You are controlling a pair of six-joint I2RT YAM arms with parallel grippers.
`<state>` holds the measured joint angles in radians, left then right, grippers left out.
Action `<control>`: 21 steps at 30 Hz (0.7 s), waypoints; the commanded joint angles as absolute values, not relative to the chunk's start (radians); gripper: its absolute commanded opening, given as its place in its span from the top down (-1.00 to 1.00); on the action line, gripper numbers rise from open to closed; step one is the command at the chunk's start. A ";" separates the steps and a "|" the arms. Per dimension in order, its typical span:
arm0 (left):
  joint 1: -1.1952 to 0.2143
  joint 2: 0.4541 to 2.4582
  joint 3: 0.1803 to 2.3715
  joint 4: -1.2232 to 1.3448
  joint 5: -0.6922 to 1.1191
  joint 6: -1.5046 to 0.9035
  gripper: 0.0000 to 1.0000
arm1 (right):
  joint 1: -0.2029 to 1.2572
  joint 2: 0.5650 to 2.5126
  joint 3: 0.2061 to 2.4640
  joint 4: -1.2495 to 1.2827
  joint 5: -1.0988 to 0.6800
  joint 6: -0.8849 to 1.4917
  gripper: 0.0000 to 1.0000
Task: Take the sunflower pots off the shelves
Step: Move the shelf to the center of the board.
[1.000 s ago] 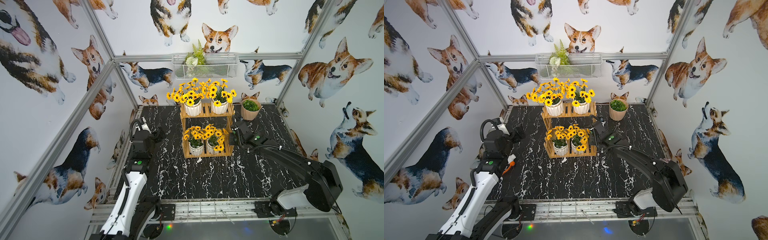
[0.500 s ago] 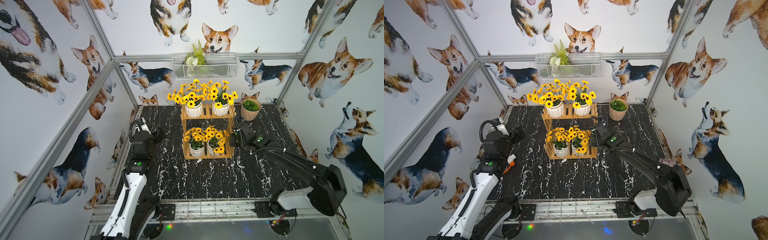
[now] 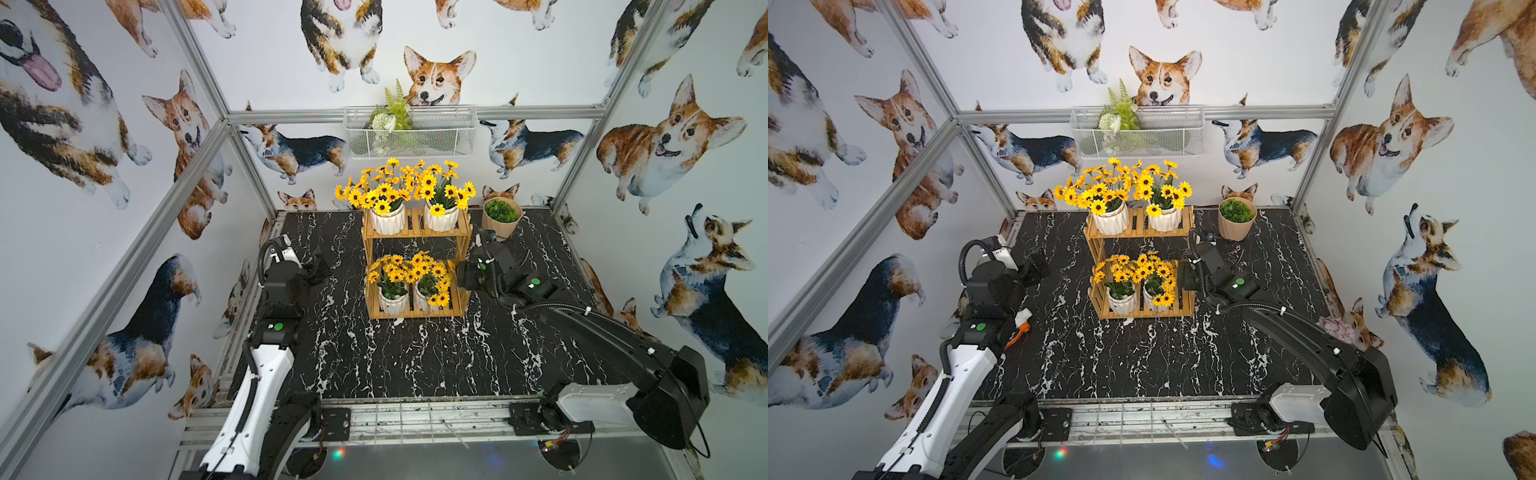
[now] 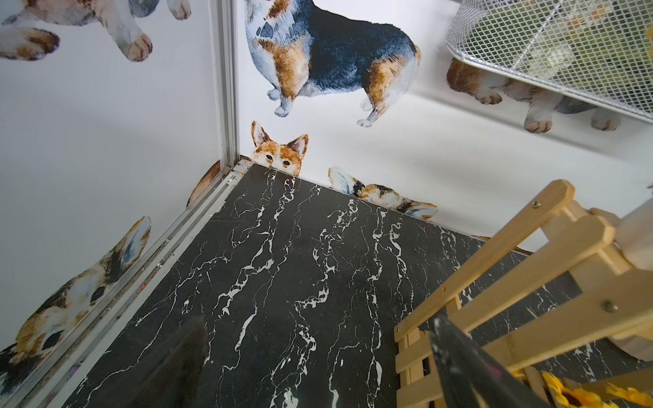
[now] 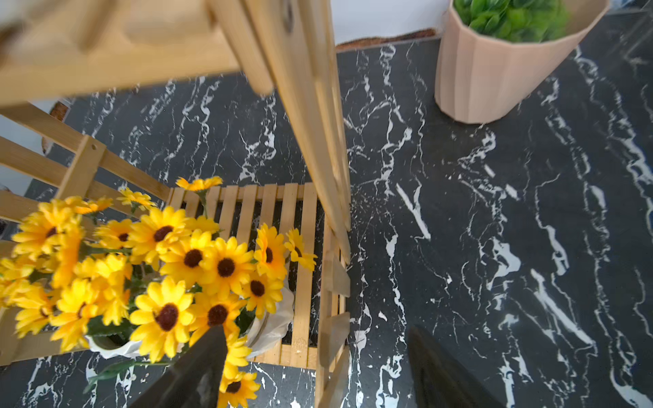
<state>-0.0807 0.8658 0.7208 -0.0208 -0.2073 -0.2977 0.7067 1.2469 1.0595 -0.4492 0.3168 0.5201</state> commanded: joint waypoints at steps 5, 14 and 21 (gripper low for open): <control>-0.076 0.914 0.843 -0.050 -0.118 -0.229 -1.00 | 0.637 1.061 0.987 -0.269 0.187 0.187 -0.99; -0.063 0.975 0.991 -0.031 0.008 -0.248 -1.00 | 0.272 0.925 0.824 0.167 -0.444 0.153 -0.99; -0.025 1.018 1.031 0.000 0.116 -0.280 -1.00 | 0.202 1.057 0.910 0.272 -0.785 0.129 -0.99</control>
